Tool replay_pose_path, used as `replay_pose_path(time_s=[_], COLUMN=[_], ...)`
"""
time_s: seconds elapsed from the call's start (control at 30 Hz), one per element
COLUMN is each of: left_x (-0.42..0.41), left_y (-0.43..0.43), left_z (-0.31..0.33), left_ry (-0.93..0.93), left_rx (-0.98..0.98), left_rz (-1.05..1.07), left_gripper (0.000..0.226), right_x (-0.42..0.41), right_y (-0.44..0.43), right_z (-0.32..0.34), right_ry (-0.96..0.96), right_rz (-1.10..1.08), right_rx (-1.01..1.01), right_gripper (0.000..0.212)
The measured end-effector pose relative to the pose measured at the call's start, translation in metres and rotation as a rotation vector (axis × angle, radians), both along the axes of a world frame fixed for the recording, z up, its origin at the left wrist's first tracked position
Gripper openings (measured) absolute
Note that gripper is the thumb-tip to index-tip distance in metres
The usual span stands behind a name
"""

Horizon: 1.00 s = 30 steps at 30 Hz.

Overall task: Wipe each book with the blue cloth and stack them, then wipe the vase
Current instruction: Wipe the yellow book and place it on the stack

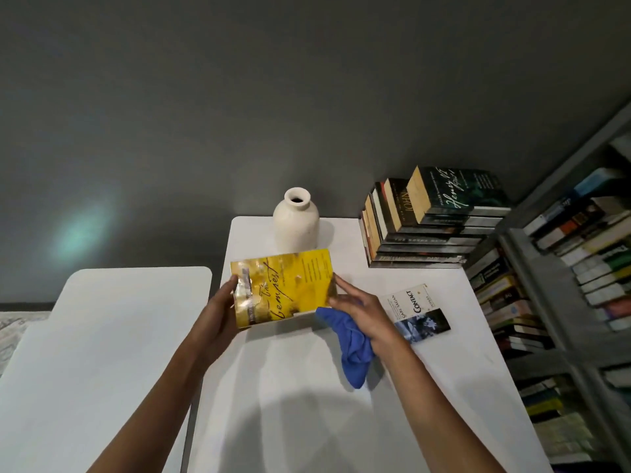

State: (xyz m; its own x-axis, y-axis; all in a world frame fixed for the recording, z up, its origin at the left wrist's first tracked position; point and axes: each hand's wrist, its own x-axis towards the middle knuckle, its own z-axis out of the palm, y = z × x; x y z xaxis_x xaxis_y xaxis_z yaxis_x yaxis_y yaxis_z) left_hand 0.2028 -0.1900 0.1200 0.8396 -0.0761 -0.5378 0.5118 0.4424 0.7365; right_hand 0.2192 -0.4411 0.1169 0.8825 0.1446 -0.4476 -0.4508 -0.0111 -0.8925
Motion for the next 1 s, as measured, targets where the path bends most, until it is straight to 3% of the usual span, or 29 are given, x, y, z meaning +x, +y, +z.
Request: replay_pose_path(time_s=[0.13,0.23,0.33,0.4,0.47,0.6,0.7,0.8,1.0], left_x=[-0.003,-0.005,-0.008,-0.013,-0.019,-0.028,-0.032,-0.034,-0.041], left_y=[-0.042,-0.074,-0.098,-0.111,-0.121,-0.141,-0.157,-0.167,-0.179], left_z=[0.021,0.028,0.030,0.030,0.031,0.032,0.038,0.041,0.037], left_ry=[-0.138,-0.203,-0.220,-0.216,-0.202,-0.220,-0.239,-0.244,-0.221], left_rx=[-0.015,0.039,0.041,0.035,0.036,0.086,0.110,0.114,0.101], left_rz=[-0.038,0.022,0.083,0.100,0.145,0.149,0.130,0.116,0.105], left_gripper=[0.064,0.063,0.062,0.060,0.057,0.052,0.034,0.032,0.030], right_x=[-0.004,-0.013,-0.024,-0.031,-0.036,-0.036,-0.034,-0.041,-0.041], right_y=[-0.035,-0.059,-0.087,-0.107,-0.123,-0.132,-0.125,-0.117,-0.117], right_z=[0.026,0.045,0.053,0.058,0.062,0.078,0.087,0.083,0.077], right_ry=[-0.084,-0.109,-0.073,-0.054,-0.064,-0.271,-0.494,-0.662,-0.692], right_rz=[0.004,-0.010,-0.031,-0.139,-0.295,-0.443,-0.363,-0.179,-0.166], right_rx=[-0.012,-0.030,-0.063,-0.133,-0.190,-0.295,-0.427,-0.653,-1.001], right_gripper=[0.052,0.048,0.030,0.018,0.025,0.026,0.017,0.026,0.025])
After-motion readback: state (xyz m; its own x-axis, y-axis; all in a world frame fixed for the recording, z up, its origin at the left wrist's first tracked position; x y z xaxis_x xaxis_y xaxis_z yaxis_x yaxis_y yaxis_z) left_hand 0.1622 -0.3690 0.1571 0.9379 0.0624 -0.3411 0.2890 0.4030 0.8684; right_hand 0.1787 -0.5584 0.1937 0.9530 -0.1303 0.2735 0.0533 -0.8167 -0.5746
